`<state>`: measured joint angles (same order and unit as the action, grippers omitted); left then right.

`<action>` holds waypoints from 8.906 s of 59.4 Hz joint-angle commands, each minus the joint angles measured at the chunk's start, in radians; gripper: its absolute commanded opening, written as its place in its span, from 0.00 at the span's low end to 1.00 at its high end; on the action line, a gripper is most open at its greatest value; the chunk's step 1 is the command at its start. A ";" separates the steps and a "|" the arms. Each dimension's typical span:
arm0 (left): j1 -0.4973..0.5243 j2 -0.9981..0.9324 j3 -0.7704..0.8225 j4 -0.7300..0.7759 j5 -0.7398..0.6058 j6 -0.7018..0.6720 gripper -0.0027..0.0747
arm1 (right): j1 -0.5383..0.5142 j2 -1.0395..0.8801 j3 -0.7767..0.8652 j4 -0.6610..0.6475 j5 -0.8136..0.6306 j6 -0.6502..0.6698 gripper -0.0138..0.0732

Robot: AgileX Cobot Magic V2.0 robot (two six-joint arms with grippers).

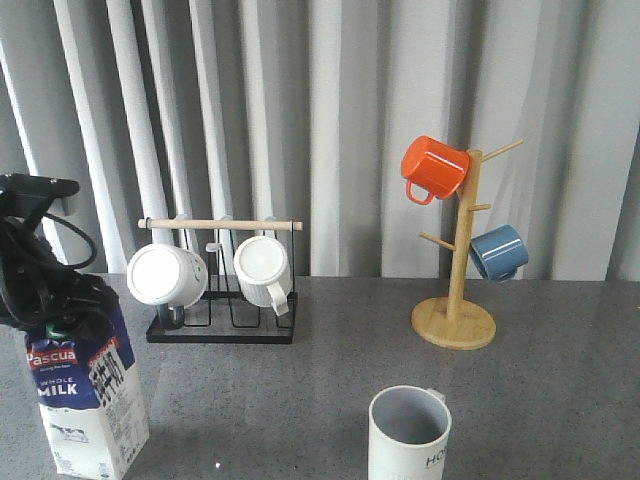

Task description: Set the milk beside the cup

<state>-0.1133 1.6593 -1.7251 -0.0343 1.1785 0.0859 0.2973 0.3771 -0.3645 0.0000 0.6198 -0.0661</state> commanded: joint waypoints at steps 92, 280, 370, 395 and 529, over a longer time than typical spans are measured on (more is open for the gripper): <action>-0.246 0.157 -0.180 -0.449 -0.095 0.154 0.03 | 0.000 0.003 -0.029 0.014 -0.062 -0.005 0.15; -0.257 -0.601 0.085 -0.205 -0.067 0.038 0.02 | 0.000 0.003 -0.029 0.017 -0.063 -0.005 0.15; 0.068 -1.674 1.729 -0.081 -1.209 0.058 0.03 | 0.000 0.005 -0.029 0.019 -0.058 -0.005 0.15; 0.127 -1.682 1.729 -0.076 -1.162 0.077 0.03 | 0.000 0.007 -0.029 0.019 -0.055 -0.005 0.15; 0.127 -1.682 1.729 -0.076 -1.160 0.077 0.03 | -0.370 -0.399 0.401 0.000 -0.527 0.055 0.15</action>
<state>0.0134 -0.0126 0.0219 -0.1045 0.0831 0.1698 -0.0661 -0.0104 0.0254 0.0000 0.1628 -0.0093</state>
